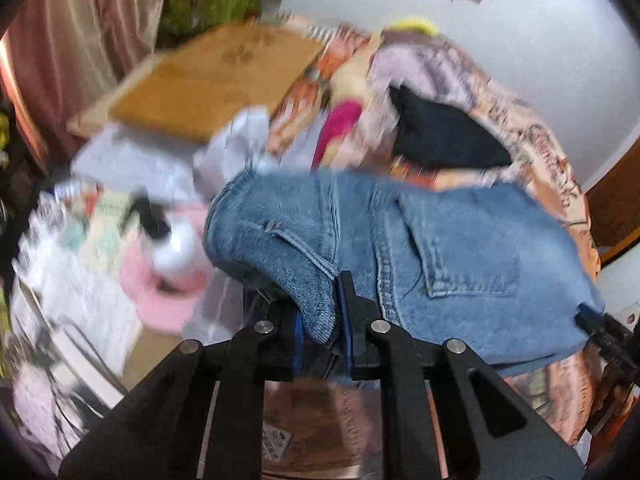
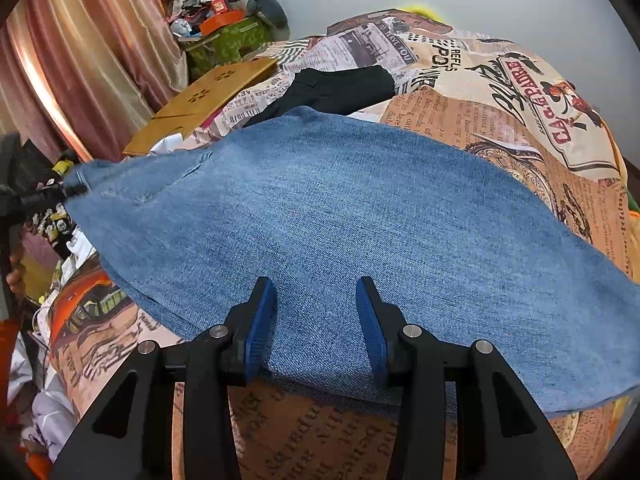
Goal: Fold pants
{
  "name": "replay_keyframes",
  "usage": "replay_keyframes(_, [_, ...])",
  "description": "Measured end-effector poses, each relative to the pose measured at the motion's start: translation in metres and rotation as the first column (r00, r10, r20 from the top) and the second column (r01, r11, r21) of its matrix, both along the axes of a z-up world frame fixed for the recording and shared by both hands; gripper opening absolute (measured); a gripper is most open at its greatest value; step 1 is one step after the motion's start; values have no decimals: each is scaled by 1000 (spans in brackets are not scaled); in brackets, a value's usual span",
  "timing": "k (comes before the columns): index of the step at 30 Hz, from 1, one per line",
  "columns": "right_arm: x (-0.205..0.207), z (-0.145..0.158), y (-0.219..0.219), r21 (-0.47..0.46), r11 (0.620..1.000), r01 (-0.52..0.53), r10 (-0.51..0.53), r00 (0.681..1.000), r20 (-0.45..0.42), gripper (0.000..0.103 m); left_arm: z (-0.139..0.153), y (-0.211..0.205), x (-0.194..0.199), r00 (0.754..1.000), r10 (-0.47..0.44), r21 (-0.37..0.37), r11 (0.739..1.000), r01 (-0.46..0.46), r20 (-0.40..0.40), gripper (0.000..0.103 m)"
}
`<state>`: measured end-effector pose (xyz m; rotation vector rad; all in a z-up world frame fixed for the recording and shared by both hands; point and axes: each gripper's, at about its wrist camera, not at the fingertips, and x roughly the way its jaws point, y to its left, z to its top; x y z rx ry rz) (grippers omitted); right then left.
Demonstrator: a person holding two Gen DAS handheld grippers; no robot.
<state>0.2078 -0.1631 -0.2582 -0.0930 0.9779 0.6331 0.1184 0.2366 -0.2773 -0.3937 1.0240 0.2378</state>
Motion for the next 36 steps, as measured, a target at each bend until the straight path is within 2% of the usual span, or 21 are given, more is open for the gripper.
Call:
replay_keyframes(4, [0, 0, 0, -3, 1000, -1, 1, 1000, 0, 39, -46, 0, -7, 997, 24, -63, 998, -29, -69, 20])
replay_keyframes(7, [0, 1, 1, -12, 1000, 1, -1, 1000, 1, 40, -48, 5, -13, 997, 38, -115, 992, -45, -67, 21])
replay_keyframes(9, [-1, 2, -1, -14, 1000, 11, -11, 1000, 3, 43, -43, 7, -15, 996, 28, -121, 992, -39, -88, 28])
replay_keyframes(11, [-2, 3, -4, -12, 1000, 27, -27, 1000, 0, 49, -35, 3, -18, 994, 11, -85, 996, -20, -110, 38])
replay_keyframes(15, [-5, 6, -22, 27, 998, 59, -58, 998, -19, 53, -5, -11, -24, 994, -25, 34, 999, 29, -102, 44])
replay_keyframes(18, [-9, 10, -37, 31, 995, 92, -91, 996, -19, 61, 20, -26, -24, 996, -59, 85, 994, 64, -63, 52])
replay_keyframes(19, [-10, 11, -46, 27, 994, 110, -110, 994, -13, 61, 31, -33, -19, 997, -71, 98, 992, 74, -42, 58])
replay_keyframes(23, [-15, 18, -87, -1, 977, 215, -214, 976, 34, 61, 61, -65, 9, 990, -139, 140, 981, 135, 19, 63])
replay_keyframes(26, [-18, 20, -127, 8, 951, 309, -309, 950, 43, 61, 73, -90, 33, 981, -188, 162, 971, 177, 51, 74])
replay_keyframes(29, [-19, 17, -173, 0, 905, 425, -424, 904, 50, 61, 76, -122, 65, 969, -237, 165, 960, 224, 63, 78])
replay_keyframes(32, [-21, 7, -226, -4, 837, 547, -547, 837, 28, 61, 70, -151, 91, 958, -284, 157, 949, 274, 48, 79])
replay_keyframes(36, [-18, -8, -281, -17, 750, 662, -662, 750, -5, 61, 47, -195, 122, 935, -355, 166, 921, 352, -11, 79])
